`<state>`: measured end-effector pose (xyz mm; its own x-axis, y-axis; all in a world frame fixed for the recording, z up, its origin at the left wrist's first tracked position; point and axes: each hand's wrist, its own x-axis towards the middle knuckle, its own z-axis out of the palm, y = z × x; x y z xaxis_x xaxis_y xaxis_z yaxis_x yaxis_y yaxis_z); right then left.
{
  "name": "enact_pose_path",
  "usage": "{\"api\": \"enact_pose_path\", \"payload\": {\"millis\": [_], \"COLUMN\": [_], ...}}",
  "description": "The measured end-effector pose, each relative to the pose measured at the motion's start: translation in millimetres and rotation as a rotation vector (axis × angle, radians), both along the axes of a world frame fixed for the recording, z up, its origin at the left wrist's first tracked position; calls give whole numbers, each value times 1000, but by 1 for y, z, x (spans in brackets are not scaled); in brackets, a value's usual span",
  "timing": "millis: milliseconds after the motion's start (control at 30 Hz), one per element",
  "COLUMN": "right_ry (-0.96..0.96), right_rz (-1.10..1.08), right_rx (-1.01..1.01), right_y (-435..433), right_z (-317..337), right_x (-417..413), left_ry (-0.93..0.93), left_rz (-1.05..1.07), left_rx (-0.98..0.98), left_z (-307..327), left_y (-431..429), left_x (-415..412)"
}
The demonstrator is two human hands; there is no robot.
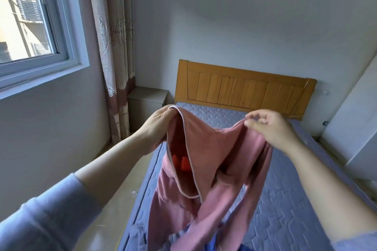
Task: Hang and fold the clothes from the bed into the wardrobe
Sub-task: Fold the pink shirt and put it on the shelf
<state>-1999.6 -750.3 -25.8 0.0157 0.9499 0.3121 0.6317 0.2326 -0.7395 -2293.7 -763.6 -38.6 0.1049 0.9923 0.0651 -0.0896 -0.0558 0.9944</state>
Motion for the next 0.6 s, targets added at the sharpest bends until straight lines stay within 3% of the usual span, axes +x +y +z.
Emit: {"api": "enact_pose_path", "payload": {"millis": [167, 233, 400, 600], "right_ry": [-18, -15, 135, 176], "right_rz": [179, 219, 216, 181], "right_rx": [-313, -335, -135, 76], "right_y": [-17, -26, -38, -27], "right_z": [-41, -57, -80, -82], "right_x": [-17, -29, -77, -105], "left_ry": [77, 85, 131, 104], "left_rz": [-3, 3, 15, 16], "left_rx": [38, 48, 72, 53], "left_z": [19, 23, 28, 32], "left_y": [8, 9, 10, 8], "left_x": [16, 20, 25, 16]}}
